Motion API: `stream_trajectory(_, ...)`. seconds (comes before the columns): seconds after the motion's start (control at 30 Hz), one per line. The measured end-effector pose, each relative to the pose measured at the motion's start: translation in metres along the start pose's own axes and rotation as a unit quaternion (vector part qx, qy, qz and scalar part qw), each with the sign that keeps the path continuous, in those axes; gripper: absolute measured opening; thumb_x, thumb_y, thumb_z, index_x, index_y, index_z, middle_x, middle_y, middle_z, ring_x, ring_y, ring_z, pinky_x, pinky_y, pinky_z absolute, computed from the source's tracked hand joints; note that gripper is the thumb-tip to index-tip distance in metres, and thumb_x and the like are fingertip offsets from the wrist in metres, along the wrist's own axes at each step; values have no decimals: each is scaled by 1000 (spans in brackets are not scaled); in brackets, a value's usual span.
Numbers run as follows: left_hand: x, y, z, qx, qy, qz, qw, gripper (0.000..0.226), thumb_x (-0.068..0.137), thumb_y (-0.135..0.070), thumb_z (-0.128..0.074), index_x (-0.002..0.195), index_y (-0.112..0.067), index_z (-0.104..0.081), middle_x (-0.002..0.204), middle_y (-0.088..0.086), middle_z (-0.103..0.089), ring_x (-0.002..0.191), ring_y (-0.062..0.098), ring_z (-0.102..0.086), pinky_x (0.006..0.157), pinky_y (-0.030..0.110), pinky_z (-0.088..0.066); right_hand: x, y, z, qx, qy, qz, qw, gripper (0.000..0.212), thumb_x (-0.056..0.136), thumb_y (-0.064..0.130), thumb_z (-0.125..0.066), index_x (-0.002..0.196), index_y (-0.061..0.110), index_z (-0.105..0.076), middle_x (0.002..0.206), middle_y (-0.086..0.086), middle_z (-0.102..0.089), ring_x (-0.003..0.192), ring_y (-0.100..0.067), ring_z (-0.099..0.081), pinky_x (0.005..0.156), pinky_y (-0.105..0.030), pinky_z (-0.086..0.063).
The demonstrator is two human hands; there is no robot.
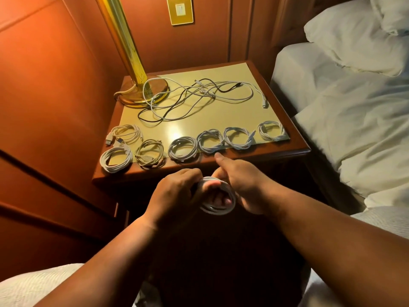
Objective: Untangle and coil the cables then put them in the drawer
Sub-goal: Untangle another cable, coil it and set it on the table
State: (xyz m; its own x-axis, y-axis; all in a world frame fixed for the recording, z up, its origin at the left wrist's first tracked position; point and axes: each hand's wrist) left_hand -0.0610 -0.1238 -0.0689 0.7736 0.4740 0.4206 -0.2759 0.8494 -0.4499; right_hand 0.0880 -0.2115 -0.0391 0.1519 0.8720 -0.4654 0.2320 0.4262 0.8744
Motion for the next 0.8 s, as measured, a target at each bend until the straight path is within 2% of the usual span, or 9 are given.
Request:
stream_trajectory(0.13,1,5,-1,-30,-64,76,995,49,92,-56,-47,69,-13,-52,62,-4,-50,59,15,-44,54,32,-36,-4,4,3,-1,31,83,996,38,105,23,-39,96,0,-68,78,-9,-66,78,-22,-62,75,-29,-50)
stream_trajectory(0.23,2,4,2,-116,-105,158,975,54,90,-60,-46,70,-11,-55,60,-1,-50,55,13,-43,55,38,-37,-6,4,4,-36,-5,108,993,32,105,21,-39,108,12,-70,83,-9,-64,102,-34,-65,96,-38,-44)
stream_trajectory(0.33,1,0,4,-185,-141,199,952,45,89,-64,-47,69,-24,-56,58,-6,-50,54,12,-44,53,37,-38,-8,4,4,66,23,80,994,32,105,22,-37,113,12,-66,76,-2,-61,90,-24,-66,99,-44,-39)
stream_trajectory(0.4,-1,-4,2,-196,-152,207,946,39,89,-64,-45,69,-33,-56,60,-7,-53,55,9,-46,54,30,-37,-8,3,2,147,50,72,985,33,105,23,-37,115,8,-65,73,-2,-58,80,-17,-61,94,-38,-43)
stream_trajectory(0.47,-2,-8,-2,-201,-159,221,941,49,88,-67,-44,69,-23,-57,62,1,-53,57,16,-47,55,33,-37,-8,2,-2,195,49,78,976,31,104,21,-39,112,4,-63,70,-3,-53,78,-16,-57,86,-31,-48)
stream_trajectory(0.53,-3,-10,-6,-211,-153,236,936,62,87,-70,-42,73,-11,-58,67,8,-55,62,23,-51,57,39,-40,-10,3,-4,210,44,84,973,30,104,20,-39,110,3,-63,69,-3,-51,81,-18,-56,86,-30,-49)
stream_trajectory(0.63,-5,-11,-10,-221,-145,246,933,65,87,-70,-42,81,-10,-66,71,8,-61,68,25,-57,63,47,-46,-13,4,-7,243,47,82,966,31,103,25,-41,106,6,-65,70,-2,-49,80,-17,-53,88,-31,-50)
stream_trajectory(0.7,-6,-13,-11,-225,-153,260,926,61,86,-70,-43,75,-13,-62,65,5,-56,61,23,-53,59,47,-44,-14,4,-9,264,44,72,961,30,103,26,-42,108,4,-62,69,-2,-49,73,-16,-55,88,-32,-49)
stream_trajectory(0.8,-7,-17,-15,-247,-148,270,919,57,87,-67,-46,67,-14,-53,58,-2,-49,55,12,-45,54,38,-39,-12,3,-11,268,7,64,961,27,104,19,-41,114,-1,-58,63,1,-48,58,-11,-50,91,-38,-49)
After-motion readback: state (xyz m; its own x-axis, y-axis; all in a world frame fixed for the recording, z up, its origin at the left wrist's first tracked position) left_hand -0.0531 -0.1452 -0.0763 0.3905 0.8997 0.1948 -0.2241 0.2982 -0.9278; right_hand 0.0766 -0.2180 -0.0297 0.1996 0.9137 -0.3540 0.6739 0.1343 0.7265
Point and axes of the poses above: each hand's wrist, its own x-axis towards the middle knuckle, its own z-axis out of the back of the hand, y = z × x
